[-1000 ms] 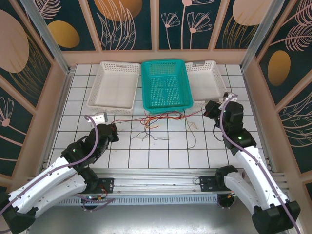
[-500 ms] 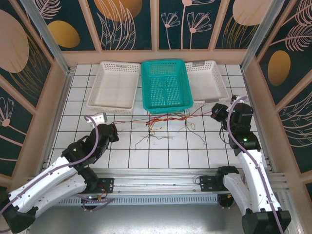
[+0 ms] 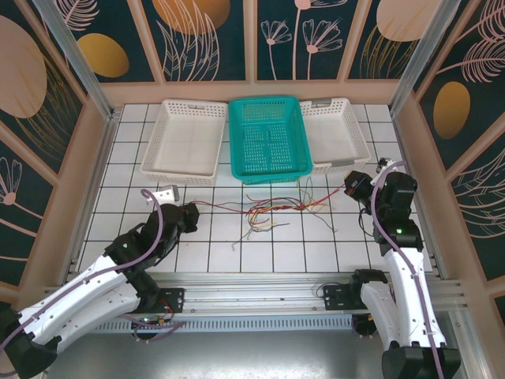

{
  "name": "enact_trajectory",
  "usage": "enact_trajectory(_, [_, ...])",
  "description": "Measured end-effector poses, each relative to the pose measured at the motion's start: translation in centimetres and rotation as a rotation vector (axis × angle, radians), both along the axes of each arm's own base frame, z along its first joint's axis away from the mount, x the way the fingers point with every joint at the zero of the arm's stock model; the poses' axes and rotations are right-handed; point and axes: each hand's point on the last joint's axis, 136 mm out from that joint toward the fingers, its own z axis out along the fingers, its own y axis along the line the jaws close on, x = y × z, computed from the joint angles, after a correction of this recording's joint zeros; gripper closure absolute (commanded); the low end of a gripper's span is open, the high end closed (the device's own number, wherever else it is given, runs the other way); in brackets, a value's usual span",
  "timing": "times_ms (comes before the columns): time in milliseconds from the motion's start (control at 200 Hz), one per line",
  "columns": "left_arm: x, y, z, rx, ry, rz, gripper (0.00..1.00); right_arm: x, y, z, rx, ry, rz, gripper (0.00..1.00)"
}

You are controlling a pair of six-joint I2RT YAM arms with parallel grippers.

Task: Untangle the cables

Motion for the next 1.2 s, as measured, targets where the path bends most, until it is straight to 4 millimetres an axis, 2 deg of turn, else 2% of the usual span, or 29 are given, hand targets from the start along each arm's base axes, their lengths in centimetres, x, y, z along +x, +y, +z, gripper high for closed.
enact_trajectory(100, [0.2,-0.8,0.9,-0.042,-0.026,-0.025,0.46,-0.1,1.2,0.2,0.024,-0.022,0.067,1.0])
enact_trajectory(135, [0.2,-1.1,1.1,-0.054,-0.03,-0.038,0.37,-0.2,1.6,0.3,0.031,-0.029,0.09,1.0])
enact_trajectory(230, [0.3,-2.1,1.4,-0.083,-0.038,-0.076,0.21,-0.5,2.8,0.3,0.044,-0.039,0.148,1.0])
enact_trajectory(305, [0.2,-2.8,1.5,-0.099,-0.039,-0.109,0.13,-0.6,3.8,0.5,0.052,-0.052,0.193,1.0])
enact_trajectory(505, [-0.1,-5.6,2.7,-0.181,-0.055,-0.227,0.12,-0.9,6.6,0.7,0.055,-0.064,0.294,1.0])
enact_trajectory(671, [-0.3,-7.5,2.2,-0.204,-0.022,-0.303,0.04,-0.9,8.8,-0.3,0.045,-0.034,0.356,1.0])
enact_trajectory(856, [-0.9,-8.9,3.7,-0.275,-0.047,-0.377,0.03,-0.3,8.9,-1.0,0.035,-0.014,0.343,1.0])
enact_trajectory(991, [-1.1,-9.7,3.4,-0.289,-0.025,-0.412,0.03,0.0,9.0,-1.0,0.036,-0.02,0.336,1.0])
enact_trajectory(1101, [-1.1,-9.5,3.4,-0.279,-0.017,-0.405,0.03,0.4,8.7,-1.3,0.026,-0.012,0.316,1.0])
enact_trajectory(1201, [-1.0,-8.6,4.7,-0.246,-0.027,-0.374,0.02,1.0,8.2,-1.9,0.009,0.009,0.277,1.0])
